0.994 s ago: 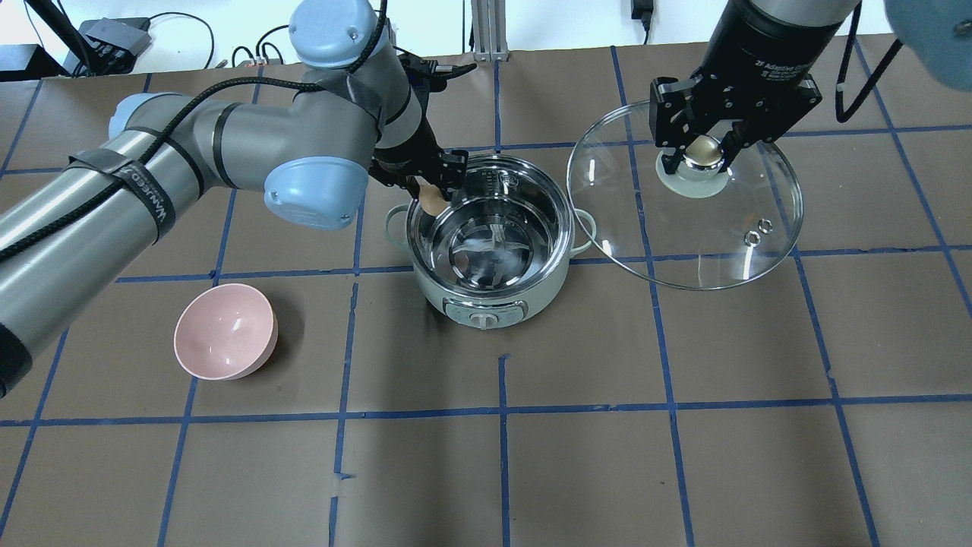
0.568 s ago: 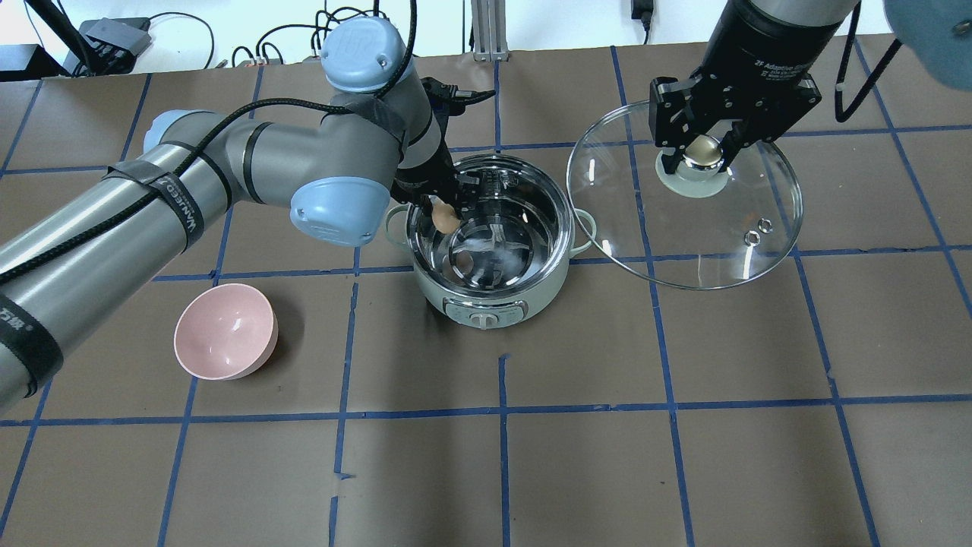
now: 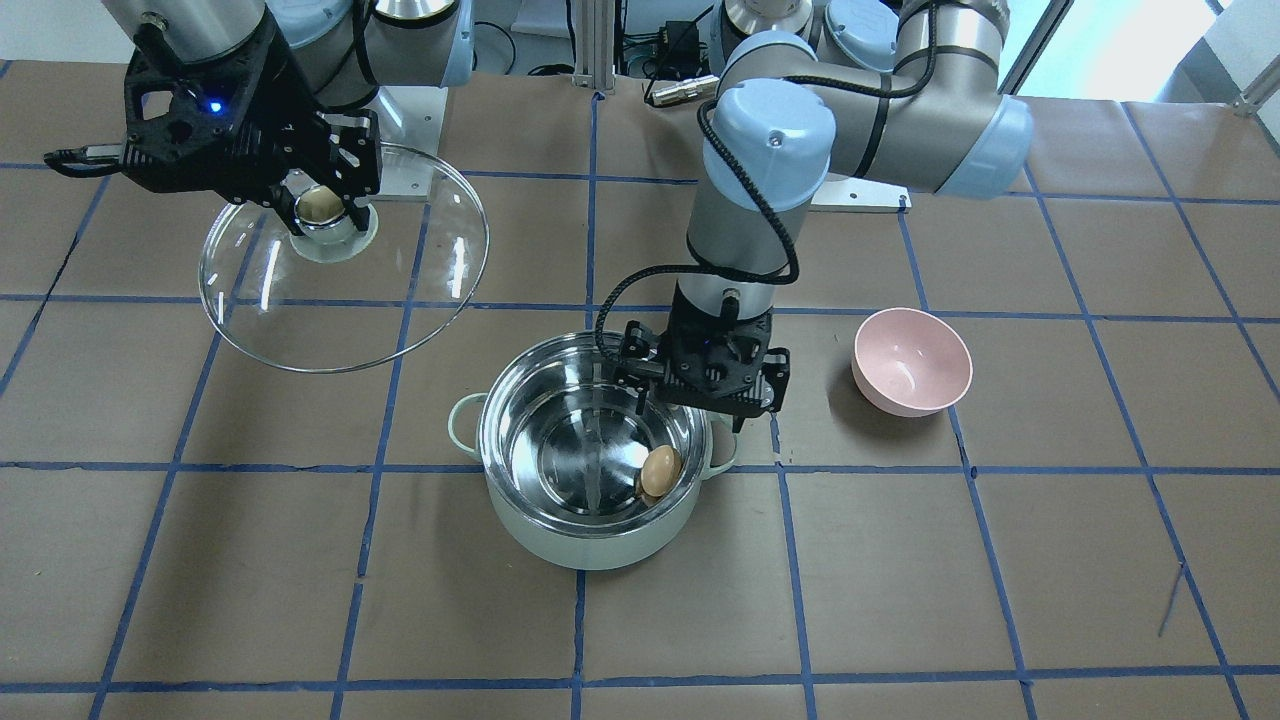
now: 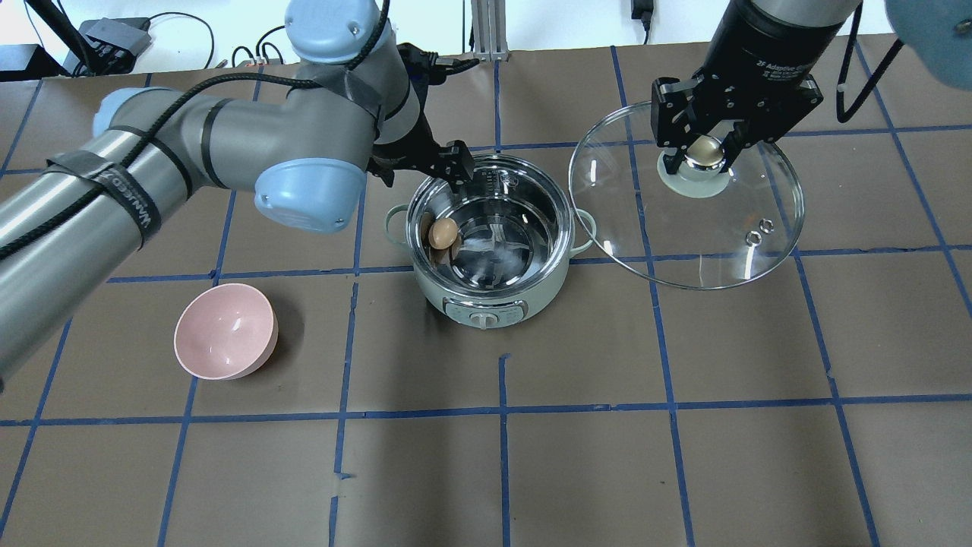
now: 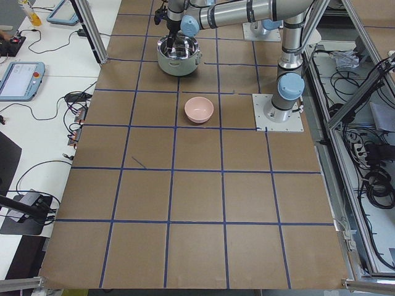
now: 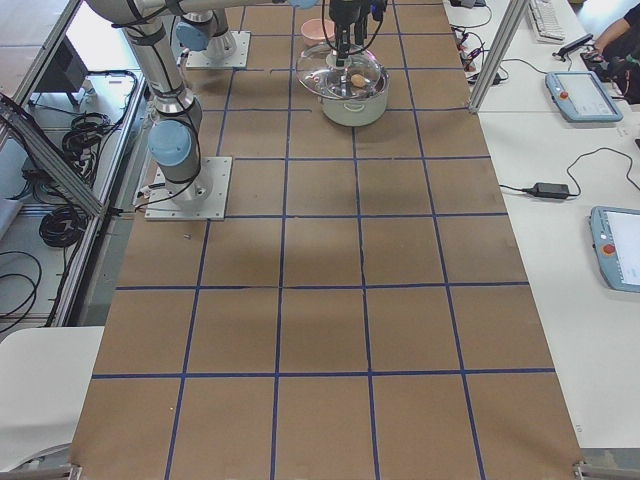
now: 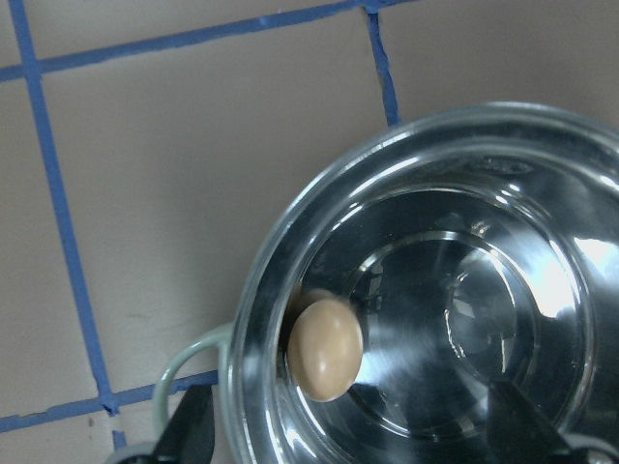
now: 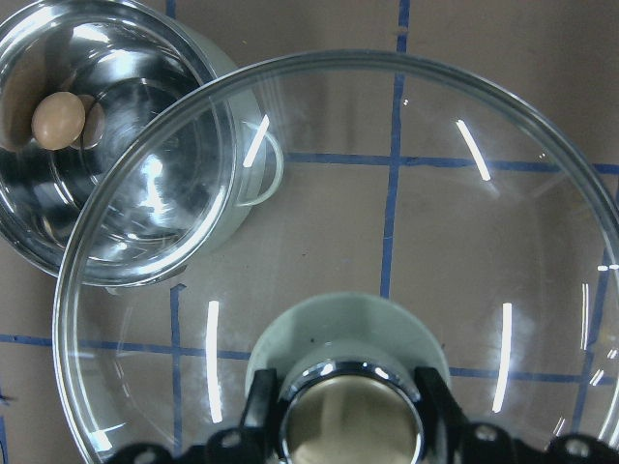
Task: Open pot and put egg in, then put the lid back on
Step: 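Release the egg into the pot and raise the left gripper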
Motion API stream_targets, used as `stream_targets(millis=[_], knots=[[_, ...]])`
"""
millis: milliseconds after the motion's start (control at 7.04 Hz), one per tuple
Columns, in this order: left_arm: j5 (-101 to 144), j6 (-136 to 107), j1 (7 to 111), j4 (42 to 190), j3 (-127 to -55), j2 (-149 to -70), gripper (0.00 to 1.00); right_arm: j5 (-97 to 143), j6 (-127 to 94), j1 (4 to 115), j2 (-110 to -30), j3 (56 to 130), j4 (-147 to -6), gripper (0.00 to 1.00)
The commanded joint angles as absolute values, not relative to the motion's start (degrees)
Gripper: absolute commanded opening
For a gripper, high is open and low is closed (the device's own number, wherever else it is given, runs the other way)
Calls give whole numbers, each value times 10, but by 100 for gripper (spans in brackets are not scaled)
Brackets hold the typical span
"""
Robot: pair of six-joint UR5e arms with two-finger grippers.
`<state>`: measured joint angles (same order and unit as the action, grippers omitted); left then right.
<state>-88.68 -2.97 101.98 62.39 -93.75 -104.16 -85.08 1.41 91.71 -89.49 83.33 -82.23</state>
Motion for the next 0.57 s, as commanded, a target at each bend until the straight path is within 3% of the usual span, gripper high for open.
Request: stream_targets(millis=[0, 142, 426], knots=[[-887, -29, 955, 753, -933, -964, 100, -852, 12, 925, -894, 828, -823, 18], [-889, -12, 931, 809, -933, -922, 100, -858, 11, 932, -886, 816, -824, 18], [-899, -10, 918, 909, -898, -869, 100, -860, -24, 1011, -798, 749, -839, 18]])
